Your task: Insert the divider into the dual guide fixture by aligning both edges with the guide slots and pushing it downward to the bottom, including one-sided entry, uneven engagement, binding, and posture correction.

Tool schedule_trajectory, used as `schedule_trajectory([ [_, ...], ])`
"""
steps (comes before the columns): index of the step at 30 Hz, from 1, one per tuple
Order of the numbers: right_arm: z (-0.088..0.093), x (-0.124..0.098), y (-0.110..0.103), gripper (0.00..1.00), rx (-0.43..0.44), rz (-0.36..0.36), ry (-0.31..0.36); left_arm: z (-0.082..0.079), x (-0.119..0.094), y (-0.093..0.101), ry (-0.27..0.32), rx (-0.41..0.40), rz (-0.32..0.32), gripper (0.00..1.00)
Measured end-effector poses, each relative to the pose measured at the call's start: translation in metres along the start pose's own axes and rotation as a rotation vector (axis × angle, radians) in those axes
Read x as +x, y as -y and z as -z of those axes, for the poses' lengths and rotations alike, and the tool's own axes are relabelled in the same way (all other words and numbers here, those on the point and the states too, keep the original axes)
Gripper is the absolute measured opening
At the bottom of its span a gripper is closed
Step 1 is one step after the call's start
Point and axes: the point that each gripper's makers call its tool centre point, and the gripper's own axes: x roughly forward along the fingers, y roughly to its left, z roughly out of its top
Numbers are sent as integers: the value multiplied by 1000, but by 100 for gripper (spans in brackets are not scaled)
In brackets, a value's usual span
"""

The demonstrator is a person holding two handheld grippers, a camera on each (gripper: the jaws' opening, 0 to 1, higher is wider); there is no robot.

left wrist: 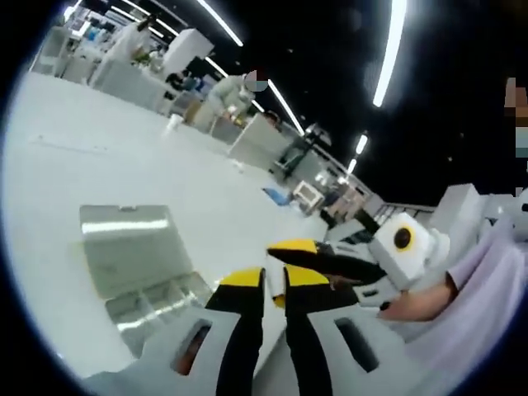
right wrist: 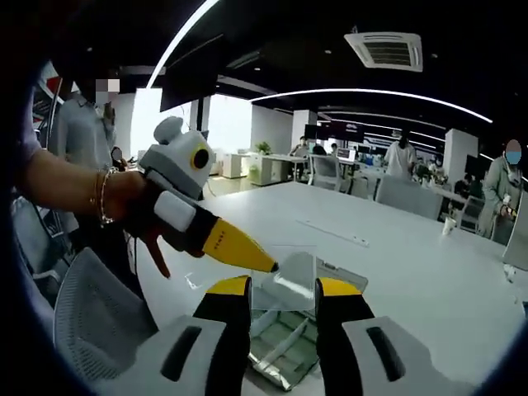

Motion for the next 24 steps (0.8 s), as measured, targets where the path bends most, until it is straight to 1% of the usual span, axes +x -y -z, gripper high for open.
schedule_trajectory([
  [8,-3,0,-2,26,-18,0,10,0,-1,-1,-11,-30,-2,0],
  [15,-6,-1,-5,26,-59,7,27,0,-3,-1,-19,-68,3,0],
  [20,-7,-1,-4,27,-86,6,34,-1,-3,0,-14,-71,3,0],
  [24,-6,0,-4,27,-105,2,21,-1,-3,-3,-14,-68,-5,0],
])
